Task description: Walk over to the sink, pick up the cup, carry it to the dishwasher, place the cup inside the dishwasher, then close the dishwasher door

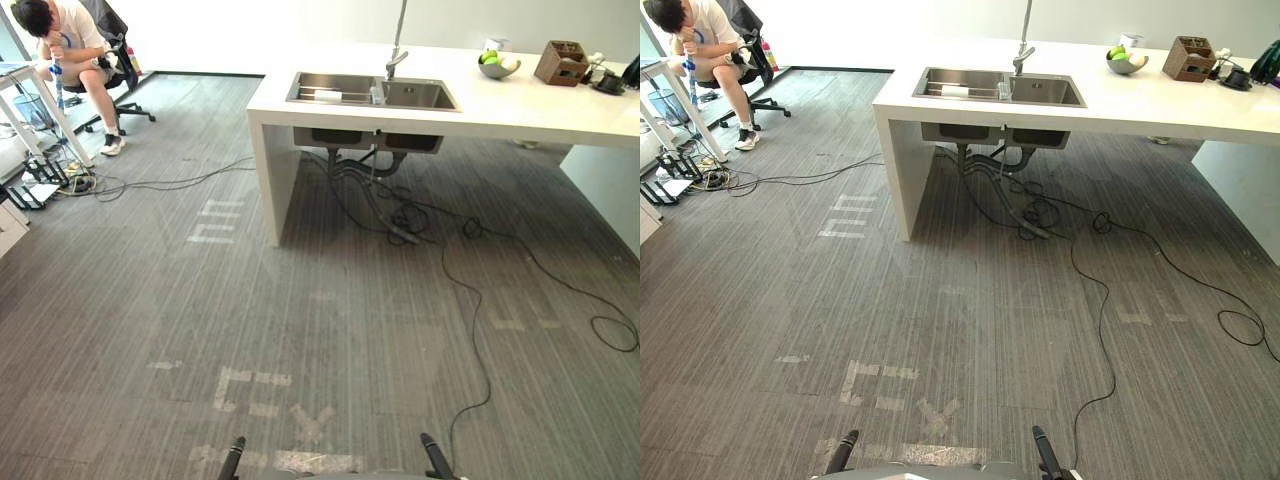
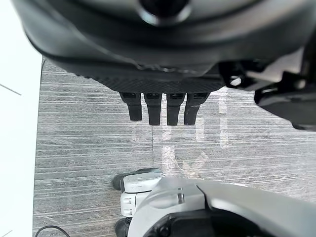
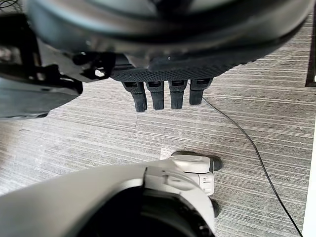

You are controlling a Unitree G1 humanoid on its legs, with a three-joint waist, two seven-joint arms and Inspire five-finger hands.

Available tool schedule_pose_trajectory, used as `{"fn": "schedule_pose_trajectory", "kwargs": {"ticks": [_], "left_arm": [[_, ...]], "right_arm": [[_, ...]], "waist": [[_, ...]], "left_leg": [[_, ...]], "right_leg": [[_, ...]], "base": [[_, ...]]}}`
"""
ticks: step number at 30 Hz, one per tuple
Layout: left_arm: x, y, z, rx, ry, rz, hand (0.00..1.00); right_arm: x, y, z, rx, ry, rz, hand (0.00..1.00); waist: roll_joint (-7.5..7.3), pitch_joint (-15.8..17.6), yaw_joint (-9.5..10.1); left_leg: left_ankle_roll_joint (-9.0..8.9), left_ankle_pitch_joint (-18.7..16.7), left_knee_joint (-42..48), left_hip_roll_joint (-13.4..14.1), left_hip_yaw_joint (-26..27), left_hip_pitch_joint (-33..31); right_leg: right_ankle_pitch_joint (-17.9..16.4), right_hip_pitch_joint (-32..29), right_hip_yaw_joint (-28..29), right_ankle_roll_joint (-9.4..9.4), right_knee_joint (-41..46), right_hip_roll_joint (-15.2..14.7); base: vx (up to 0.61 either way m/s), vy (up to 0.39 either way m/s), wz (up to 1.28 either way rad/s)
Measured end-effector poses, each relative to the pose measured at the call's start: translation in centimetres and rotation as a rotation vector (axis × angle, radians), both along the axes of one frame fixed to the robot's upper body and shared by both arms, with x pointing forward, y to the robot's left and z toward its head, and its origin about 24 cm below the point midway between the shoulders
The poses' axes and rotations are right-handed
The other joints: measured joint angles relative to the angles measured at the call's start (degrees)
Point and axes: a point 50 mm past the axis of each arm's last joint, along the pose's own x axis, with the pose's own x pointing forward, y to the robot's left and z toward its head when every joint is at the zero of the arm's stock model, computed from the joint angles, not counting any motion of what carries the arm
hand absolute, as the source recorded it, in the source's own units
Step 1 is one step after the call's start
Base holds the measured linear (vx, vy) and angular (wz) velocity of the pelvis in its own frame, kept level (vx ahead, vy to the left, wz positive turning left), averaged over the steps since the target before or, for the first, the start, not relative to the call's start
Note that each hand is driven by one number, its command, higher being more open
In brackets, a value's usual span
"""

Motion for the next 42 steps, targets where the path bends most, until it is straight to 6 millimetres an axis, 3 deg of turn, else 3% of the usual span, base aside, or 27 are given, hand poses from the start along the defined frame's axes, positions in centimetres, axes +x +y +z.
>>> {"fn": "schedule_pose_trajectory", "kwargs": {"ticks": [1, 3, 4, 5, 8, 14, 21, 42], "left_arm": [[0.0, 0.0, 0.0, 0.0, 0.001, 0.0, 1.0], [-0.4, 0.1, -0.3, -0.197, 0.065, 0.424, 1.0], [-0.9, -0.3, -0.5, -0.304, 0.1, 0.645, 1.0], [-1.2, -0.8, -0.6, -0.373, 0.113, 0.735, 1.0], [-0.6, -1.0, -0.6, -0.427, 0.11, 0.72, 1.0], [0.7, -1.3, -0.6, -0.43, 0.103, 0.671, 1.0], [4.0, -1.9, -0.5, -0.372, -0.022, 0.598, 1.0], [3.8, -2.1, -0.6, -0.36, -0.012, 0.642, 1.0]], "right_arm": [[0.0, 0.0, 0.0, 0.0, 0.001, 0.0, 1.0], [-0.6, 0.0, -0.4, 0.188, 0.039, -0.382, 1.0], [-1.0, 0.2, -0.5, 0.281, 0.059, -0.575, 1.0], [-1.2, 0.3, -0.6, 0.317, 0.065, -0.636, 1.0], [-1.2, 0.2, -0.6, 0.35, 0.097, -0.641, 1.0], [-0.9, 0.0, -0.6, 0.36, 0.081, -0.675, 1.0], [3.7, 0.6, -0.2, 0.424, -0.093, -0.716, 1.0], [4.8, 1.0, -0.1, 0.411, -0.157, -0.681, 1.0]], "waist": [[0.0, 0.0, -0.08], [-0.03, 0.1, 0.43], [0.0, 0.1, 0.23], [0.5, -0.2, 0.28], [0.64, -0.5, 0.46], [1.07, -0.3, 0.35], [1.26, 1.3, 0.43], [1.44, 3.1, 0.22]], "left_leg": [[-0.09, 0.1, -0.5, 0.0, 0.0, 0.4], [0.07, -0.1, -3.9, 3.3, 8.3, 3.0], [-0.99, 1.2, -6.0, 4.8, 12.8, 4.7], [-1.24, 2.7, -8.6, 4.4, 13.0, 5.8], [-0.85, 5.7, -14.0, 3.6, 13.0, 8.0], [-2.19, 6.9, -17.9, 3.0, 12.4, 10.5], [-2.65, 8.4, -19.6, 3.1, 11.4, 11.2], [-2.46, 8.5, -19.7, 3.5, 15.1, 14.5]], "right_leg": [[0.1, 0.4, 0.0, -0.1, -0.5, 0.0], [0.8, 3.2, -6.7, -0.04, -4.3, -2.9], [2.8, 5.0, -9.5, 0.71, -7.3, -3.7], [4.0, 5.9, -9.5, 0.78, -9.3, -3.6], [5.8, 7.5, -9.6, 1.28, -13.0, -3.5], [6.7, 10.3, -10.5, 2.14, -16.8, -3.3], [7.3, 10.8, -11.3, 2.12, -17.5, -2.9], [8.5, 12.6, -7.5, 1.79, -17.7, -2.4]], "base": [[0.0, 0.0, 0.0], [0.03, -0.047, -0.03], [0.08, -0.04, 0.01], [0.1, -0.016, 0.06], [0.13, 0.025, 0.01], [0.06, 0.003, 0.05], [-0.03, -0.027, 0.07], [-0.04, -0.003, -0.09]]}}
